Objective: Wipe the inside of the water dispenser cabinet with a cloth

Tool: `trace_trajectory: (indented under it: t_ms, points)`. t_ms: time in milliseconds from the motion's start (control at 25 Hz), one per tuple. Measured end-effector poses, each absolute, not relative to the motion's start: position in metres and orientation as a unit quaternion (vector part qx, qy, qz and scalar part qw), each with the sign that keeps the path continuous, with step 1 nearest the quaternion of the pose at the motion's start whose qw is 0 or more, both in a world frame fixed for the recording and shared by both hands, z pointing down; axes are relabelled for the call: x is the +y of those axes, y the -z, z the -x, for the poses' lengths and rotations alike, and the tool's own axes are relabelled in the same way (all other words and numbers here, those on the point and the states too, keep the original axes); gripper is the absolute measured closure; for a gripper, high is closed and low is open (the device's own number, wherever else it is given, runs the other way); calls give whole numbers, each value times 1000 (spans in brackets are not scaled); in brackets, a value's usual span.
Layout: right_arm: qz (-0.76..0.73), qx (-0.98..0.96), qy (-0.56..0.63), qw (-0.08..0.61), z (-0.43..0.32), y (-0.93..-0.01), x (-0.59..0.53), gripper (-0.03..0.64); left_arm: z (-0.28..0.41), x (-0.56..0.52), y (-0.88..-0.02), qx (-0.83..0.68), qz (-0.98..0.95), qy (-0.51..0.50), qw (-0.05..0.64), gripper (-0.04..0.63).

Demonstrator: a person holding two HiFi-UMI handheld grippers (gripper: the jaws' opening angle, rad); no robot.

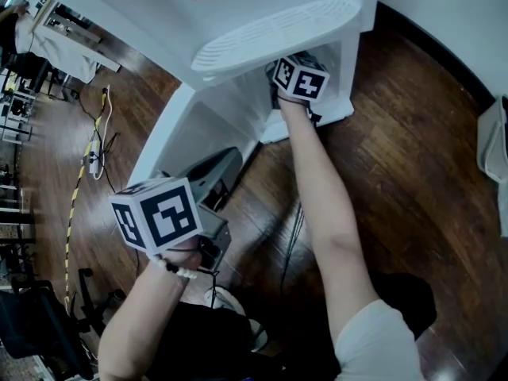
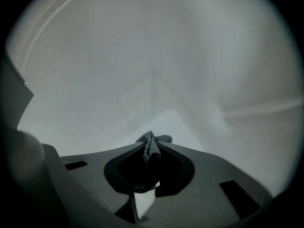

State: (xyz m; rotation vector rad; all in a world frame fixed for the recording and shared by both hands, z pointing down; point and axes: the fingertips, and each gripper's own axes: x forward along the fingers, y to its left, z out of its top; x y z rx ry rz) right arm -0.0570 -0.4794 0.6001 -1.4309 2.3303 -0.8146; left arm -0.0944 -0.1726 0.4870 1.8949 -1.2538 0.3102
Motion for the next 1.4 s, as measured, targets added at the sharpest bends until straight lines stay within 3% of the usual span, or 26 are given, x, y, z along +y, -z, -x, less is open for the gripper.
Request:
trace_trajectory:
  t_ms: [240,480,880,1000,1160,1400]
  points:
    - [527,772,351,56,57,-671,-473,577,90,-172,-485,-495,-756,-124,411,607]
    - [547,740,390,31,49,-706,-468,577,89,-171,-483,-495,-756,-123,409,607]
    - [546,789,265,95,35,-620,-481,577,84,-171,-480,-492,-761,-129,403,607]
    - [536,798,234,143,33,-583,-482,577,83,-171,-480,-492,-761,-129,403,607]
    - [534,794,216,194,21,-542,-481,577,83,-170,-480,-492,-760,-130,403,607]
    - [530,793,215,212,15,-531,-482,577,85,-171,-482,-493,-759,-130,405,607]
